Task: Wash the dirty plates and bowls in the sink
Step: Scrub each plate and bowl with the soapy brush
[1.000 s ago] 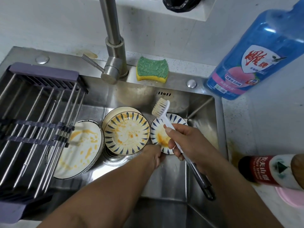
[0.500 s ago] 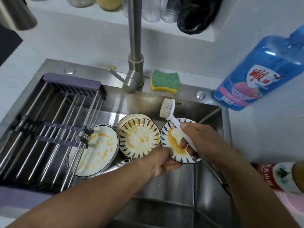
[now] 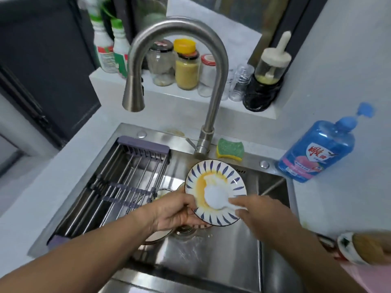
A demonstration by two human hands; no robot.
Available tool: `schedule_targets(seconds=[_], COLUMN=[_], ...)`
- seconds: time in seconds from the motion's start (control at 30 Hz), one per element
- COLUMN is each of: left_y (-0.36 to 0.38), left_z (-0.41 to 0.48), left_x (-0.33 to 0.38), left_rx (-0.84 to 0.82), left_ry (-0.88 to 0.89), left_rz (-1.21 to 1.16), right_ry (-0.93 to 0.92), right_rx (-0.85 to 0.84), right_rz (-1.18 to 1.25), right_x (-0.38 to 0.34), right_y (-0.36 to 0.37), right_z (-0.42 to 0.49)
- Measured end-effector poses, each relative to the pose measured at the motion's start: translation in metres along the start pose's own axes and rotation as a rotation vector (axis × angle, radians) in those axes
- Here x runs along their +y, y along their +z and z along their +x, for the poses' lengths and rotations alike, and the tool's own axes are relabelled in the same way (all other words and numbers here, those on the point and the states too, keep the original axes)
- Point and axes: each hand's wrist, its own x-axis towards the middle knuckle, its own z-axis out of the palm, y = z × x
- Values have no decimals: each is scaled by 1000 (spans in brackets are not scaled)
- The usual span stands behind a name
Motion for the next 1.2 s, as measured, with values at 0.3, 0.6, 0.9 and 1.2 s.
schedule_targets(seconds=[0.3, 0.6, 0.9, 1.2], left_y=[7, 6, 9, 14], left_z=[-49, -82, -98, -91], left_x=[-5, 2, -4, -11], left_rx=[-84, -125, -186, -36], left_ry=[11, 77, 103, 243], left_rz=[38, 35, 45, -205], right_ry=[18, 131, -96, 167], right_rx=[30, 138, 68, 88], right_rz=[144, -4, -28, -236], right_x=[-48, -31, -77, -49], right_y=[-20, -42, -52, -55], right_z=[-10, -39, -54, -59])
